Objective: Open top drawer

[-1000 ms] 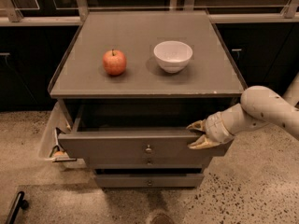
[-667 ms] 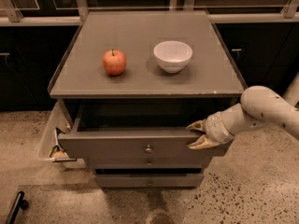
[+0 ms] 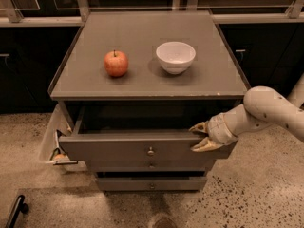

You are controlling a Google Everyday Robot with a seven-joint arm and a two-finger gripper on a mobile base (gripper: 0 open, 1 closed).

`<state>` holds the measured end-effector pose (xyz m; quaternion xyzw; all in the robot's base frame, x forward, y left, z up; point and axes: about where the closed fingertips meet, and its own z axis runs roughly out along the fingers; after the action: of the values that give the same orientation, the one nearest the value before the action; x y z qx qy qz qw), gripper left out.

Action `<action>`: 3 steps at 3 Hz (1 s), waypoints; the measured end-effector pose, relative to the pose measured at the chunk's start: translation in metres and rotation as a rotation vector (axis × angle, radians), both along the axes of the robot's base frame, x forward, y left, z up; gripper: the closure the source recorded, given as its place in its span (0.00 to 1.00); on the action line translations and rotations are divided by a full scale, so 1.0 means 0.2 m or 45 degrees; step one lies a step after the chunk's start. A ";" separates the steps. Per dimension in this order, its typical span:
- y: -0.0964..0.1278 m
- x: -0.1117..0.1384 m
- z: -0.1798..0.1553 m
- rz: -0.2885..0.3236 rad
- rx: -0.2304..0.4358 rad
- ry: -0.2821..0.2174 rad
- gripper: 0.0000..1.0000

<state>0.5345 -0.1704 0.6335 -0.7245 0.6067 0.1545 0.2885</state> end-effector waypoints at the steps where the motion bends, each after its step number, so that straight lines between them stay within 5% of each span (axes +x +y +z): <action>1: 0.00 -0.02 0.00 0.010 0.006 0.007 0.26; 3: -0.01 -0.12 -0.02 0.039 0.041 0.019 0.68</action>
Offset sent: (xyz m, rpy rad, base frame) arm -0.0710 -0.0183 -0.0192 0.0746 0.0169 0.0647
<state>0.5097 -0.1718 0.6288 -0.7278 0.5951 0.1740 0.2931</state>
